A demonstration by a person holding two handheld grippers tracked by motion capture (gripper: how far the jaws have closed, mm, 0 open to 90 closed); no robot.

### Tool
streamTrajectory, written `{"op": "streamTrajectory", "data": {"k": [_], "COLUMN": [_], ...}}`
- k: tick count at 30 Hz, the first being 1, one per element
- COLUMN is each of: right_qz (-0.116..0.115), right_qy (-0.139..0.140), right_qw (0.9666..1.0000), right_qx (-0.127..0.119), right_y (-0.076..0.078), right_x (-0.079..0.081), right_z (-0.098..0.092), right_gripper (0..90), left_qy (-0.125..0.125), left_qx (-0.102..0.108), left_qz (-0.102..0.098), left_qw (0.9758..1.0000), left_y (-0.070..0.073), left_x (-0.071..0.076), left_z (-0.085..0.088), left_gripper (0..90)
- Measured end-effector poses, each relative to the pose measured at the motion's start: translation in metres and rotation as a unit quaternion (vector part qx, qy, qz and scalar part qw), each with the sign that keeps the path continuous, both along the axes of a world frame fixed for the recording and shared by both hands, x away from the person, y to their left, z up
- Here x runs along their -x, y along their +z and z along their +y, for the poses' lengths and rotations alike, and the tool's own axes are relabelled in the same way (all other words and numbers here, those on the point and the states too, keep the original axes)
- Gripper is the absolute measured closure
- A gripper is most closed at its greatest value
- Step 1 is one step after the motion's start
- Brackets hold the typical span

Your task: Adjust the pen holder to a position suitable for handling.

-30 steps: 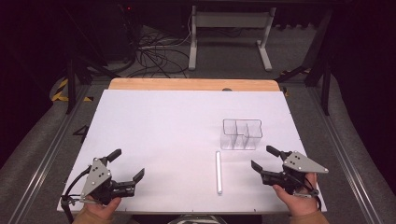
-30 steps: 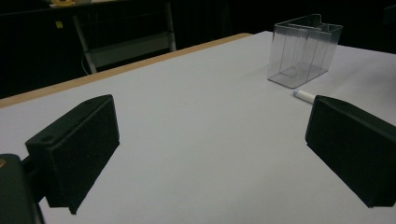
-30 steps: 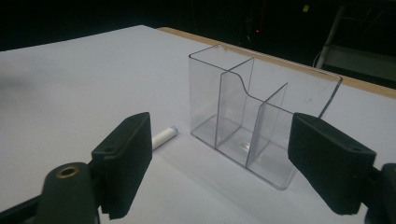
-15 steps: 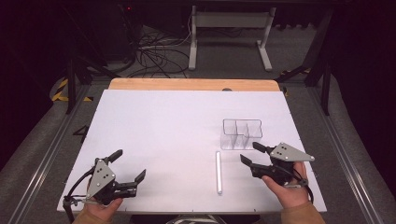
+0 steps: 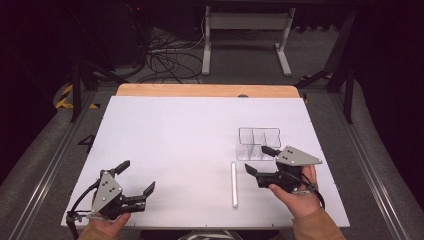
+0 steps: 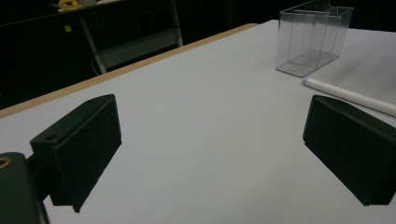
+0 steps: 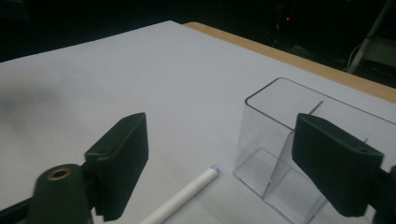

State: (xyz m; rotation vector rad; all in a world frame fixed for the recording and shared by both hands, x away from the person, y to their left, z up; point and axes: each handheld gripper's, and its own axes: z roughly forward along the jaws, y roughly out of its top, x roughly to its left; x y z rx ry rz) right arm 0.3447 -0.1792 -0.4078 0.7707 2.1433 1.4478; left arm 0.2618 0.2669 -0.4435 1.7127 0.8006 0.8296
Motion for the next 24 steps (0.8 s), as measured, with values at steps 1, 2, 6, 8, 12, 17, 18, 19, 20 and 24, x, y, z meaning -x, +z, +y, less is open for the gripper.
{"op": "streamTrajectory", "data": {"k": [1, 2, 6, 8, 12, 17, 18, 19, 20, 24], "right_qz": [0.004, 0.011, 0.022, 0.02, 0.022, 0.021, 0.027, 0.025, 0.025, 0.036], "right_qy": [0.006, 0.008, 0.012, 0.015, 0.022, 0.04, 0.042, 0.036, 0.036, 0.01], "right_qw": [1.0, 0.9999, 0.9997, 0.9997, 0.9995, 0.9985, 0.9985, 0.9988, 0.9988, 0.9993], "right_qx": [0.0, -0.001, -0.002, 0.001, -0.004, 0.029, 0.025, 0.023, 0.023, 0.001], "right_y": [0.0, 0.0, 0.002, 0.003, 0.005, 0.004, 0.004, 0.005, 0.005, 0.009], "right_x": [-0.001, -0.003, -0.004, -0.005, -0.006, -0.004, -0.002, 0.0, 0.0, 0.003], "right_z": [0.002, 0.007, 0.014, 0.017, 0.021, 0.027, 0.028, 0.03, 0.03, 0.031], "right_gripper": [14.7, 11.5, 11.6, 12.4, 11.6, 14.9, 17.3, 21.3, 21.3, 26.9], "left_qy": [0.0, 0.001, 0.001, 0.001, 0.001, -0.001, -0.001, -0.001, -0.001, 0.0], "left_qx": [0.0, 0.0, 0.0, 0.001, 0.005, 0.0, 0.0, 0.0, 0.0, -0.002], "left_qz": [0.001, 0.002, 0.005, 0.004, 0.005, 0.001, 0.001, 0.001, 0.001, 0.001], "left_qw": [1.0, 1.0, 1.0, 1.0, 1.0, 1.0, 1.0, 1.0, 1.0, 1.0], "left_y": [0.0, 0.0, -0.001, -0.001, -0.001, -0.001, -0.001, -0.001, -0.001, -0.001], "left_x": [0.0, -0.001, -0.002, -0.003, -0.004, -0.003, -0.003, -0.003, -0.003, -0.002], "left_z": [0.001, 0.001, 0.001, 0.002, 0.003, 0.001, 0.001, 0.001, 0.001, 0.002], "left_gripper": [5.1, 5.1, 5.1, 5.1, 5.2, 5.2, 5.2, 5.2, 5.2, 5.3]}}
